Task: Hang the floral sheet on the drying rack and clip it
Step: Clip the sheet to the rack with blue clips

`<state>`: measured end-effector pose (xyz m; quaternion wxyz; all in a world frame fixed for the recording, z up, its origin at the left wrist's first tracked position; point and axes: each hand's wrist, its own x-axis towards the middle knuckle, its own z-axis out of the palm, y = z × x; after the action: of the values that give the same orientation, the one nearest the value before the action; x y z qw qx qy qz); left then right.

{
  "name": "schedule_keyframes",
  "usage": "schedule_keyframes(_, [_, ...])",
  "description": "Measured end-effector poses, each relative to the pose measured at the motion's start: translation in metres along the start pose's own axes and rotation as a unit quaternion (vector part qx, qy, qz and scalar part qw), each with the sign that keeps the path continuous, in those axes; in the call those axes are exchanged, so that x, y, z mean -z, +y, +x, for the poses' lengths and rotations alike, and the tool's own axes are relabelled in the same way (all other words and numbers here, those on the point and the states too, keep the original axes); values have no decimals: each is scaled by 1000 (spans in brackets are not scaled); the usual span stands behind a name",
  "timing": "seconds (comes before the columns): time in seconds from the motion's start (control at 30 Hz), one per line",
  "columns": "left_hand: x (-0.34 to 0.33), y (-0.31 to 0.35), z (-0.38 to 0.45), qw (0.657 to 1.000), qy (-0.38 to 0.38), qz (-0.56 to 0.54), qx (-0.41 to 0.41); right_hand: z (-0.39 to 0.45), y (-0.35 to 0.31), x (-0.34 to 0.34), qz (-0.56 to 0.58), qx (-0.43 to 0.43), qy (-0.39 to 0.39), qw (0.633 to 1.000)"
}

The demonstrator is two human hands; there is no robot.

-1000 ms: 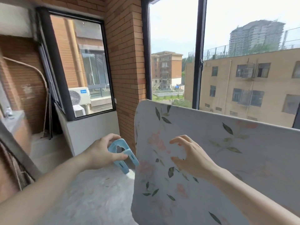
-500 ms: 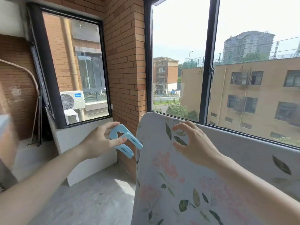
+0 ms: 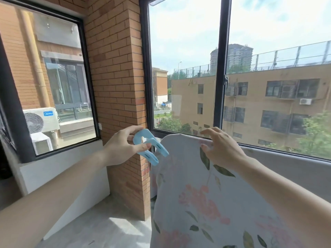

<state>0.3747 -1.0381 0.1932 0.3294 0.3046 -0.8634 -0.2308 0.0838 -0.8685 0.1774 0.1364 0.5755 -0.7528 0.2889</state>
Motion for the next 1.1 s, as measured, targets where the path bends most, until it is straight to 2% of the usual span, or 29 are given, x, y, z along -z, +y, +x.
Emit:
schedule_keyframes(0.17, [2, -33, 28, 999, -27, -11, -30, 2, -2, -16, -131, -50, 14, 990])
schedule_keyframes(0.27, [4, -47, 42, 998, -44, -21, -46, 1, -5, -21, -168, -66, 28, 983])
schedule_keyframes(0.53, [-3, -57, 63, 990, -49, -105, -77, 2, -12, -25, -204, -96, 35, 974])
schedule_keyframes(0.77, [5, -55, 78, 986, -49, -119, -103, 5, -18, -23, -208, -106, 27, 972])
schedule_keyframes(1.1, [9, -61, 81, 980, 18, -148, -128, 5, -18, -23, -212, -114, 29, 970])
